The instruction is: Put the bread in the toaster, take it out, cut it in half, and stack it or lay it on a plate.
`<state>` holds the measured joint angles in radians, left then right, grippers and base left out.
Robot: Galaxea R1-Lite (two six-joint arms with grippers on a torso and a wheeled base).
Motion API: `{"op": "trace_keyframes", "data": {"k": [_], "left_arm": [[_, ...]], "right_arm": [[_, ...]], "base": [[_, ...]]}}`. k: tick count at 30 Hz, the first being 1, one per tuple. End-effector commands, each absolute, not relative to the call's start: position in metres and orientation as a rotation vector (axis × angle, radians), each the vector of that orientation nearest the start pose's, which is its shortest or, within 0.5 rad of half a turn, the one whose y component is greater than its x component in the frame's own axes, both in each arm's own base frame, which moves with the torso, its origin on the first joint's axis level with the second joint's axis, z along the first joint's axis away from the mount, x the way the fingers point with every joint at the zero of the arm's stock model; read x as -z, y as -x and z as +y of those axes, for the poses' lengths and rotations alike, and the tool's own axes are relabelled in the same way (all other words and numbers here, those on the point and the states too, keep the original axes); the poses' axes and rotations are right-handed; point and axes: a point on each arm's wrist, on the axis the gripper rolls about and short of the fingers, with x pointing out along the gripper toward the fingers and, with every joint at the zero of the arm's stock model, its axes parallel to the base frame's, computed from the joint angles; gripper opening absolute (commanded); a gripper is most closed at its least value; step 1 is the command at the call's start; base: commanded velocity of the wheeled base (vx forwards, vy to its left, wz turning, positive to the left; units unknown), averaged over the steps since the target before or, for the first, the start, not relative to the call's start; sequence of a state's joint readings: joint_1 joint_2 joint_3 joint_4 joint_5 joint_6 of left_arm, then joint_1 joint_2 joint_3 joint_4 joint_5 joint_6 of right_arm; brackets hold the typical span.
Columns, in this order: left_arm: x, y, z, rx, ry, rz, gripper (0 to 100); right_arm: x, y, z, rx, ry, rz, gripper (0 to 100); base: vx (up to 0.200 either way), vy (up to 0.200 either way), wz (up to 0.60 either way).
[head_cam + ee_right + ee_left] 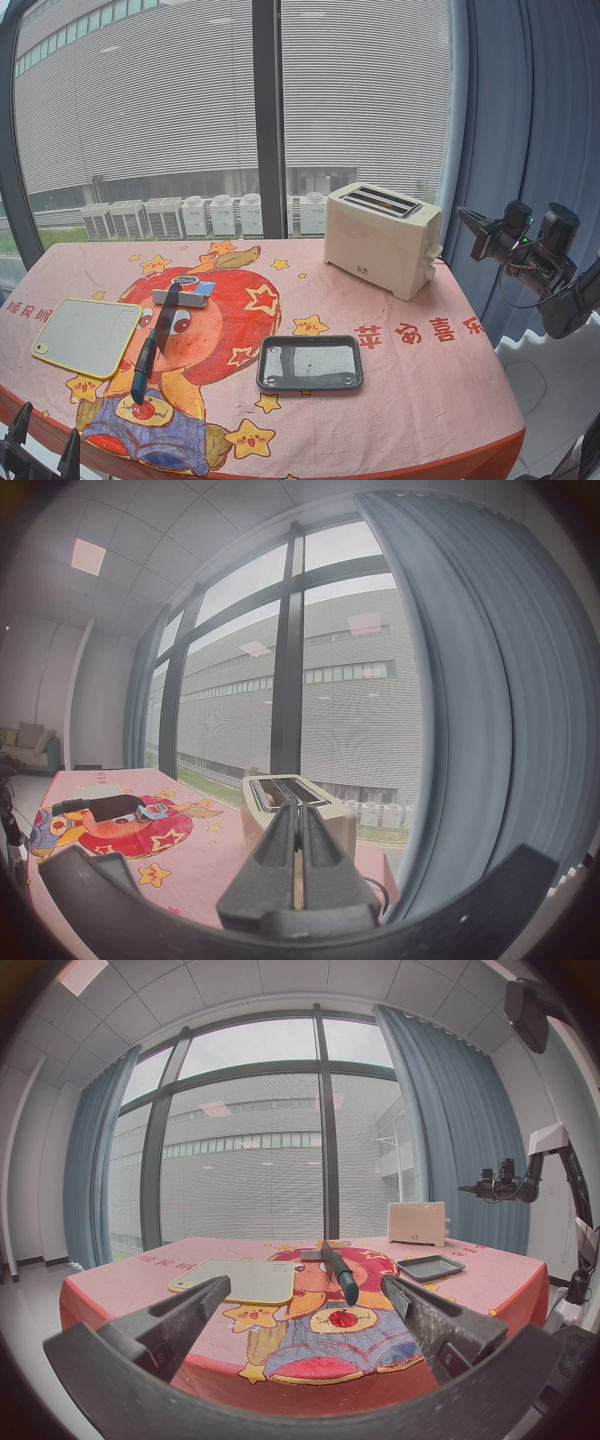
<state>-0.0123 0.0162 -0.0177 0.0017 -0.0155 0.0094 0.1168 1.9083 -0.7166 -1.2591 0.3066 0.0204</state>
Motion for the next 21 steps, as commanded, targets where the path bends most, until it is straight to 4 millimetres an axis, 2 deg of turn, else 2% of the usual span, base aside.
{"op": "trace_keyframes", "data": {"k": [1, 21], "left_arm": [[-0.0757, 0.0229, -0.0001, 0.028, -0.009, 0.000, 100], [-0.0757, 0.0229, -0.0001, 0.028, -0.009, 0.000, 100]], "right_arm": [[-0.1536, -0.3327, 0.0463, -0.425, -0.014, -0.057, 0], [-0.1510, -0.3335, 0.0485, -0.431, -0.013, -0.050, 0]], "base": [[0.000, 0.000, 0.00], [0.000, 0.000, 0.00]]}}
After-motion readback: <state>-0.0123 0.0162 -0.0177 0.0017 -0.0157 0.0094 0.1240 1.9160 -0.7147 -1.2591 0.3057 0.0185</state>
